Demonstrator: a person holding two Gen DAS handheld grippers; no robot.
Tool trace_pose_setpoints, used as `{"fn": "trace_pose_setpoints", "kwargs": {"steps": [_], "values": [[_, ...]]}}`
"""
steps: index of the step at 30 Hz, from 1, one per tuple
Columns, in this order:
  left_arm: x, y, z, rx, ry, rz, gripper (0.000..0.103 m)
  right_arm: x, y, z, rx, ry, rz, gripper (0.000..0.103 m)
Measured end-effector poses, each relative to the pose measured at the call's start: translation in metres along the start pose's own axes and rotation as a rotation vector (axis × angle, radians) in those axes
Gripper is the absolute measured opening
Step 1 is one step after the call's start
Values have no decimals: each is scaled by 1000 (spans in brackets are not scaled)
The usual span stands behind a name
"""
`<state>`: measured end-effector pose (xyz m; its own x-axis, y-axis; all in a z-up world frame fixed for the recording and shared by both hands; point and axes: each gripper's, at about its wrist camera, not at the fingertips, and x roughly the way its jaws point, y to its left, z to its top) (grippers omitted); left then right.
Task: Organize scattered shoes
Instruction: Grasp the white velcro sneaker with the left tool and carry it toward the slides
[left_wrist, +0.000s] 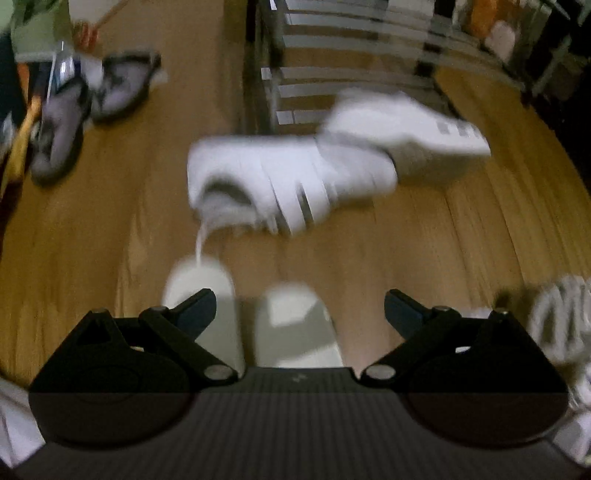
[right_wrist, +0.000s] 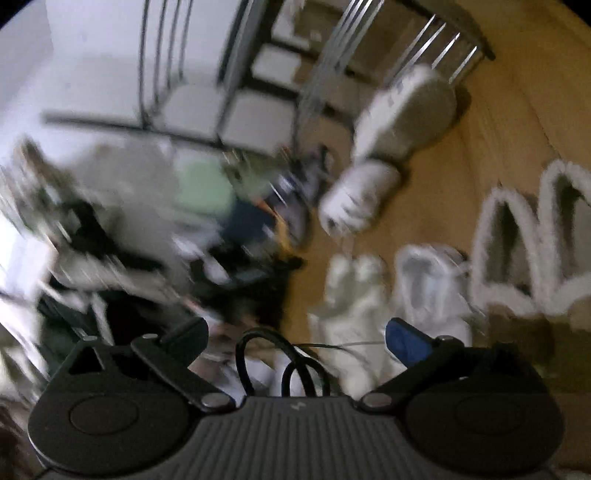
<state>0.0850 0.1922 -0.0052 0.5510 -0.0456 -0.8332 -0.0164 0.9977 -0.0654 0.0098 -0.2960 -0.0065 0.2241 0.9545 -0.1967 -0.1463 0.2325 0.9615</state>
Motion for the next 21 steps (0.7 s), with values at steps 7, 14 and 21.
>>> {"fn": "trace_pose_setpoints", "kwargs": {"steps": [7, 14, 21], "values": [[81, 11, 25, 81, 5, 82, 99, 36, 8, 26, -73, 52, -178, 103], [126, 41, 22, -185, 24, 5, 99, 72, 21, 25, -72, 91, -133, 103], [131, 37, 6, -232, -79, -101, 54, 94, 47, 16, -203, 32, -254, 103]]}}
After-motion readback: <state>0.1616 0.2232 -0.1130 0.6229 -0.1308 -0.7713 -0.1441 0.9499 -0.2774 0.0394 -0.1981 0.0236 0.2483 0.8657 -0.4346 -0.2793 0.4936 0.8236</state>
